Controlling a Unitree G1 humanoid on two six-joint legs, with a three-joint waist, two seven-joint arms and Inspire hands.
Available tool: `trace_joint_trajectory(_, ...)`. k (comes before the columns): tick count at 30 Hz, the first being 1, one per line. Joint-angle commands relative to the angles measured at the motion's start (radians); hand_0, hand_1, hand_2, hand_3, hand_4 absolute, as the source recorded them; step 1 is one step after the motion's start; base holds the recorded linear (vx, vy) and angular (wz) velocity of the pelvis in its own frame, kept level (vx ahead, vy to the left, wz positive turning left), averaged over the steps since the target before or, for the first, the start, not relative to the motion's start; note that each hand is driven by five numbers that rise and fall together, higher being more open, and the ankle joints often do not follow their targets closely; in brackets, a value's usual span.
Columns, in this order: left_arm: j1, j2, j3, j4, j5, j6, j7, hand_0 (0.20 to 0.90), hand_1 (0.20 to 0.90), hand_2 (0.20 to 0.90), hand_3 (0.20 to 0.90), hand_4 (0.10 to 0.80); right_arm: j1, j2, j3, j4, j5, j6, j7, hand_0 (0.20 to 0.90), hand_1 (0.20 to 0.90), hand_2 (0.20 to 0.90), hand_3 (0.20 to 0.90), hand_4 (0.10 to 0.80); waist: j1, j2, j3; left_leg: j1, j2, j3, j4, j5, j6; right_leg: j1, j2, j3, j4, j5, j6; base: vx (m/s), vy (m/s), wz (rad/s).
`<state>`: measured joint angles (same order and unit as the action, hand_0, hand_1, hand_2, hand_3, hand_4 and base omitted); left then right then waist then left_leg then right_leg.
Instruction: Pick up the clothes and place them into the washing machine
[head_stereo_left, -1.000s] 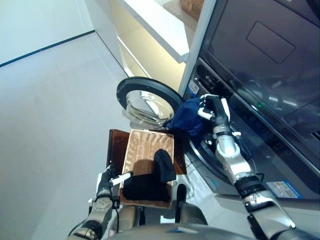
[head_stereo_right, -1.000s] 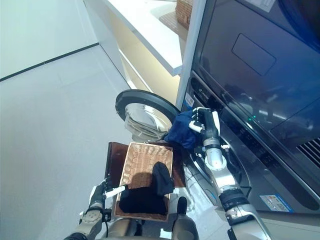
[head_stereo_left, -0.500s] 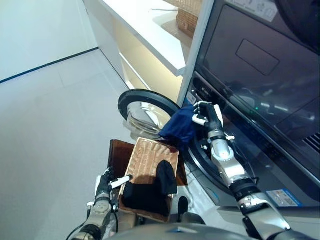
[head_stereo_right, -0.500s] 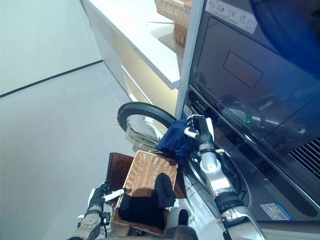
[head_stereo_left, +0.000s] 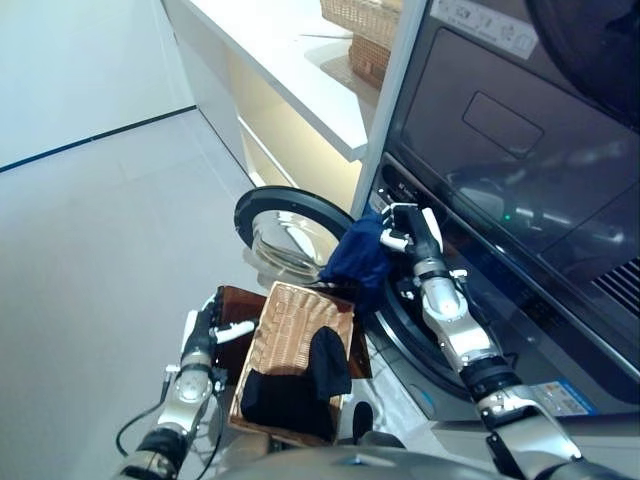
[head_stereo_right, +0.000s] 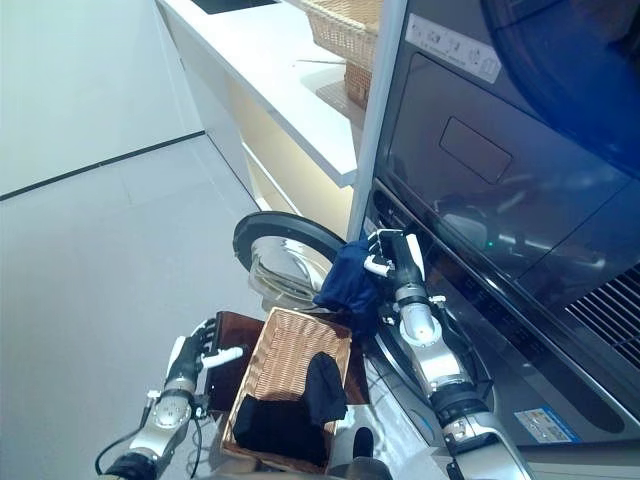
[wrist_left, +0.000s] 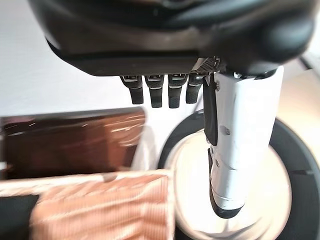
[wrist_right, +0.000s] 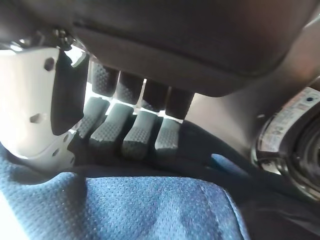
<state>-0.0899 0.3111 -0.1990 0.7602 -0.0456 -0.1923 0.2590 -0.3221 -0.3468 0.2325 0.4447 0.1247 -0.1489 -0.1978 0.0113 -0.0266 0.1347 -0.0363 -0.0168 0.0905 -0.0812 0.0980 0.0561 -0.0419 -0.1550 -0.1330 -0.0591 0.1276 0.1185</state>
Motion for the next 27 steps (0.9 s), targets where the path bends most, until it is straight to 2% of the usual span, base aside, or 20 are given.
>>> trace_joint_trajectory(1,-0.107,0.066,-0.022,-0.039,0.058,-0.069,0.014,0.900,0.900,0.900,0.900,0.800,-0.130,-0.043,0.011,-0.067,-0.031,-0.074,0.010,0.200,0.200,0.200,0.200,0.300,0.006,-0.010,-0.127,-0.016,-0.014,0.020,0.002,-0.052,-0.049,-0.021,-0.066,0.011,0.058,-0.039,0.049,0.000,-0.002,-0.04)
trace_joint_trajectory(5,-0.132,0.080,-0.018,-0.045,0.087,-0.067,0.020,0.900,0.900,0.900,0.900,0.800,-0.137,-0.049,0.024,-0.068,-0.047,-0.069,0.024,0.200,0.200,0.200,0.200,0.300,0.010,-0.012,-0.135,-0.011,-0.014,0.024,0.002,-0.055,-0.049,-0.017,-0.067,0.011,0.053,-0.036,0.050,0.006,0.001,-0.08)
trace_joint_trajectory(7,-0.171,0.108,-0.038,-0.040,0.139,-0.056,-0.001,0.900,0.900,0.900,0.900,0.800,-0.155,-0.056,0.041,-0.068,-0.065,-0.063,0.043,0.200,0.200,0.200,0.200,0.300,0.010,-0.016,-0.141,-0.003,-0.014,0.023,0.002,-0.058,-0.049,-0.009,-0.067,0.010,0.051,-0.038,0.052,0.016,0.000,-0.02)
trace_joint_trajectory(16,-0.271,0.171,-0.077,-0.047,0.145,-0.043,-0.034,0.900,0.900,0.900,0.900,0.800,-0.286,-0.053,0.124,-0.011,-0.080,-0.040,0.066,0.200,0.200,0.200,0.200,0.300,0.009,-0.023,-0.156,0.015,-0.012,0.027,0.002,-0.062,-0.051,0.007,-0.065,0.015,0.048,-0.038,0.051,0.000,0.000,0.00)
trace_joint_trajectory(27,-0.363,0.162,-0.130,-0.060,0.133,-0.023,-0.048,0.900,0.900,0.900,0.900,0.800,-0.435,-0.022,0.182,0.015,-0.035,-0.021,0.075,0.200,0.200,0.200,0.200,0.300,0.003,-0.035,-0.172,0.032,-0.008,0.022,0.002,-0.063,-0.051,0.023,-0.058,0.010,0.058,-0.050,0.047,0.000,0.000,0.00)
